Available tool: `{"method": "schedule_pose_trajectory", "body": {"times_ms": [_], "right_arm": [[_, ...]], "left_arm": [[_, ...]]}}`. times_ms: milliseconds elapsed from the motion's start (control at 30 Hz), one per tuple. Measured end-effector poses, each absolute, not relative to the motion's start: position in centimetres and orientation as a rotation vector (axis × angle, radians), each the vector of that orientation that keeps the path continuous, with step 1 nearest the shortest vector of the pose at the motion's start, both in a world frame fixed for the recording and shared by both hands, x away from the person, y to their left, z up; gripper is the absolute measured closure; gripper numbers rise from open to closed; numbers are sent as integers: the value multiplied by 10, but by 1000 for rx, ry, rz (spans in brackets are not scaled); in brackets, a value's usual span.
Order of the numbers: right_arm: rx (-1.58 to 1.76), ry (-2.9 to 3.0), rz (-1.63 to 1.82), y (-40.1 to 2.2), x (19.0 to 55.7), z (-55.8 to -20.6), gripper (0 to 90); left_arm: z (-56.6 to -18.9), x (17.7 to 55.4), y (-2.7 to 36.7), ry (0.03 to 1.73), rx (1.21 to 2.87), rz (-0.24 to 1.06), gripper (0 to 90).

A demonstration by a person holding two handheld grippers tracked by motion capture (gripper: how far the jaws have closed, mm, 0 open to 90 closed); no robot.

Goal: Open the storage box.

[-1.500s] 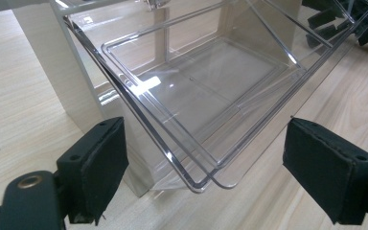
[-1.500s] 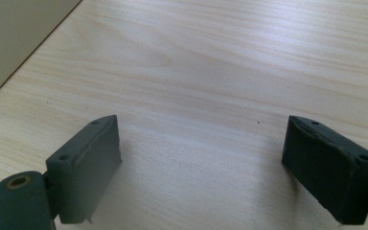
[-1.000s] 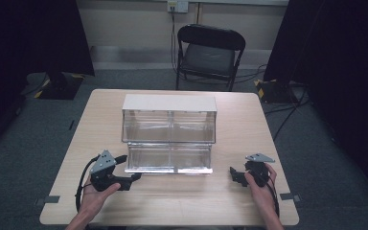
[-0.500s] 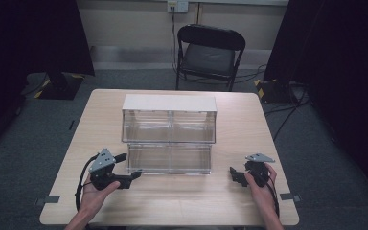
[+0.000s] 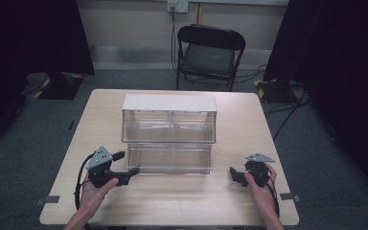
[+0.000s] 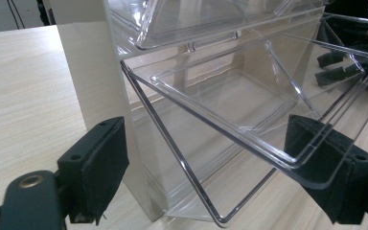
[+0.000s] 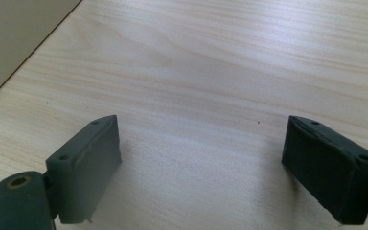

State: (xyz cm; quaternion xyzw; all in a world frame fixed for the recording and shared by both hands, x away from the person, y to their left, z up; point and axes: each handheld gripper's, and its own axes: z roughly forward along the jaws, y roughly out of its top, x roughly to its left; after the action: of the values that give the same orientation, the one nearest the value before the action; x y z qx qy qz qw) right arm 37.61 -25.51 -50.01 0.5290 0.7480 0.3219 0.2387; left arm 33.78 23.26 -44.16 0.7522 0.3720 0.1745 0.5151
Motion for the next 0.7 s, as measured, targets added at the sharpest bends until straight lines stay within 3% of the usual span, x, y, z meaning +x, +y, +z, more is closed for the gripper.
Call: {"method": "schedule_pose_trajectory", "body": {"times_ms": [700], "right_arm": [[1449,2049,881,-255,376,-500,123]], "left_arm": [[-429,342,231,874,1799,418,155]]}}
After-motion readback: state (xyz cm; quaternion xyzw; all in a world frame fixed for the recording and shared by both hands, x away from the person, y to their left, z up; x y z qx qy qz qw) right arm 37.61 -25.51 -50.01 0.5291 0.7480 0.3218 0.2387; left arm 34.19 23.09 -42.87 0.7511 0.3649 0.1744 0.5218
